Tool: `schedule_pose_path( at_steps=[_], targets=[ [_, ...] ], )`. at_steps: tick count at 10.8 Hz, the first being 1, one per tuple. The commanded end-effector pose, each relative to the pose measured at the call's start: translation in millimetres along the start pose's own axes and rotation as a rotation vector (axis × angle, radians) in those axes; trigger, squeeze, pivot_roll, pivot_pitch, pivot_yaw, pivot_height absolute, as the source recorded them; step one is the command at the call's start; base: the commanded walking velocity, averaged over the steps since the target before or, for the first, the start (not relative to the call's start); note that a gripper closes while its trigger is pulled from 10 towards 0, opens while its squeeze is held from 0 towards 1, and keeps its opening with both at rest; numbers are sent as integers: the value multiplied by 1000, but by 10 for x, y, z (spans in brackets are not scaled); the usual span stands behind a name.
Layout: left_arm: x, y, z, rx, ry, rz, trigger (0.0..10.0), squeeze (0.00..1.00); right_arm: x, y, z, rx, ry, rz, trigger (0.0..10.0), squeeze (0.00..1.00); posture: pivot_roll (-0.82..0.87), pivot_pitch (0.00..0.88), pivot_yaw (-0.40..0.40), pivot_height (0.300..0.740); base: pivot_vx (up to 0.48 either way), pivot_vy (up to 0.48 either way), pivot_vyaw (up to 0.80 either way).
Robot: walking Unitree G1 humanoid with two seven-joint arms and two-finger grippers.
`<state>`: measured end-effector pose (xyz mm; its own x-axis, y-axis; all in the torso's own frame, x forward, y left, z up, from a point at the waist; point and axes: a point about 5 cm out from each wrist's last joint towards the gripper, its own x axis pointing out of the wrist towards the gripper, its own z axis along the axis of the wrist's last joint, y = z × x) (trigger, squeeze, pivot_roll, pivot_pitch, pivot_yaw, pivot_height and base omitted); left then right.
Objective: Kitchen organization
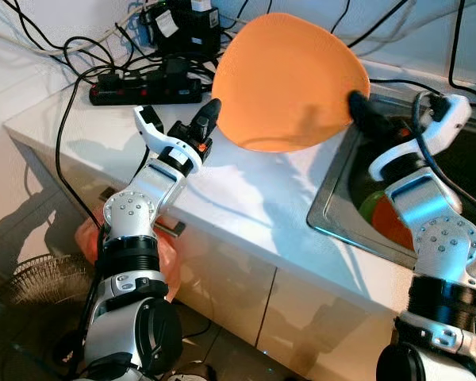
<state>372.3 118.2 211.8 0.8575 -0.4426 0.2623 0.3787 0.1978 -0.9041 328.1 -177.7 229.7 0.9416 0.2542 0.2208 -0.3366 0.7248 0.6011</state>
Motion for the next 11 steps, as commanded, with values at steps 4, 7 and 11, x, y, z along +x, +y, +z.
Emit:
schedule_pose_path(
  at_steps=[4, 7, 11],
  targets=[
    [30, -192, -10, -21, 15, -114, 0, 0, 11, 53, -85, 33, 30, 33, 10000, 0, 60, 63, 36, 740, 0, 0, 0],
    [38, -222, -107, -39, 55, -141, 0, 0, 110, 165, -199, 71, 50, 92, 3569, 0, 64, 63, 37, 740, 0, 0, 0],
    [18, -227, -137, -47, 71, -147, 0, 0, 145, 167, -204, 100, 31, 73, 0, 0, 62, 66, 35, 740, 0, 0, 0]
  ],
)
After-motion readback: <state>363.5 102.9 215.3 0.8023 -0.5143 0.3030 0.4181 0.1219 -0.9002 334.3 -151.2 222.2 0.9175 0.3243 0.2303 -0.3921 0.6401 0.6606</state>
